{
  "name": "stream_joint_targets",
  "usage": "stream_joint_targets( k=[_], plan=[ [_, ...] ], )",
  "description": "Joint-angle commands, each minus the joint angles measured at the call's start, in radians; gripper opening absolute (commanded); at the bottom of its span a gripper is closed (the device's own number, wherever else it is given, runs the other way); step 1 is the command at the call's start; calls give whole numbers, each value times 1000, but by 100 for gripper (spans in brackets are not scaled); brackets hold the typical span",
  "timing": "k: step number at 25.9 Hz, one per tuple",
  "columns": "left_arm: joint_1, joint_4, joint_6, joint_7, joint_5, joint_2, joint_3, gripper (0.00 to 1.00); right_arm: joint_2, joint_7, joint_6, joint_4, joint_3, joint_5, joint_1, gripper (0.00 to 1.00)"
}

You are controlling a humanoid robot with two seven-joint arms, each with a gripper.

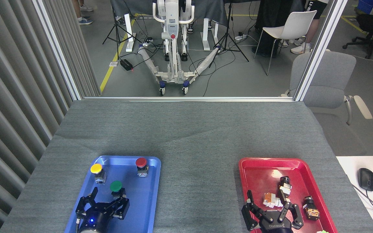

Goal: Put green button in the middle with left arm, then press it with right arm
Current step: 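Lower the left gripper onto the green button and grasp it, then carry the green button out of the blue tray toward the table middle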

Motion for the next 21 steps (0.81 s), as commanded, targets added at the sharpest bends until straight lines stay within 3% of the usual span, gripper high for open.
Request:
stream_joint_targets(
  k=[1, 4, 11, 18, 21],
  plan=[
    [-18, 17, -4, -2, 2, -8, -2, 84, 4, 2, -1, 0, 3, 2, 0, 100],
    [-24, 26, -10, 0, 2, -11, -4, 71, 8, 2, -9, 0, 4, 11, 0, 100],
    [1, -3, -156, -9, -2, 4, -4, 0, 14, 2, -14, 0, 6, 15, -1, 100],
    [-12, -87, -309, -11, 19, -10, -4, 0, 29, 2, -15, 6, 8, 15, -23, 100],
    [-88, -84, -407, 4, 1, -51, -111, 0, 34, 2, -15, 11, 8, 15, -28, 100]
  ],
)
